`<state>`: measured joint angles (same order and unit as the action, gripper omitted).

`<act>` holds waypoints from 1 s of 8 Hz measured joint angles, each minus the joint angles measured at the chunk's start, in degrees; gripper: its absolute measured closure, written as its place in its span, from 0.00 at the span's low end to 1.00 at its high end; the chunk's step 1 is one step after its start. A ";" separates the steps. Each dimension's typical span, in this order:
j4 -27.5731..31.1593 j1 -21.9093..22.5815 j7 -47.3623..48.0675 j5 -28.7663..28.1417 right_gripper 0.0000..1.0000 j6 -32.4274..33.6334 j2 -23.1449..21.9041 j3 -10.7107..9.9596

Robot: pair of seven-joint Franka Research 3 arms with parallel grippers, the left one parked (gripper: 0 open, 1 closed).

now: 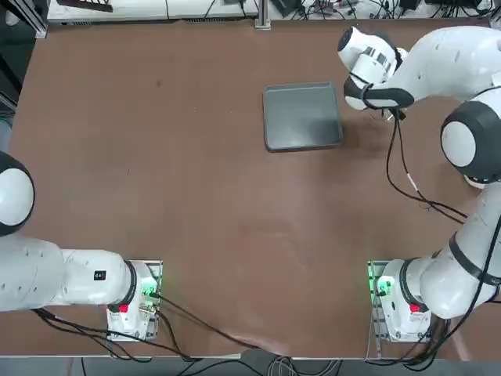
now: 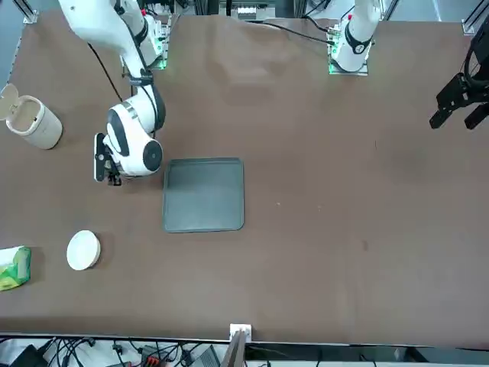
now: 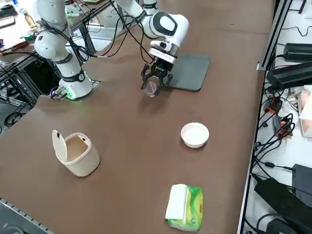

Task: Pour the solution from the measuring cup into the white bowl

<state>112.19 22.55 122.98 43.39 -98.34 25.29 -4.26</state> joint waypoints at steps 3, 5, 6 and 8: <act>0.95 -0.03 6.36 5.09 0.26 0.45 3.38 -0.49; 0.95 -0.07 8.67 7.01 0.26 1.20 5.03 -0.71; 0.95 -0.07 9.92 8.14 0.26 1.41 5.57 -0.86; 0.97 -0.26 12.33 10.61 0.26 1.98 7.19 -1.15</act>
<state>113.17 22.28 135.31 54.00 -96.36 32.48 -5.41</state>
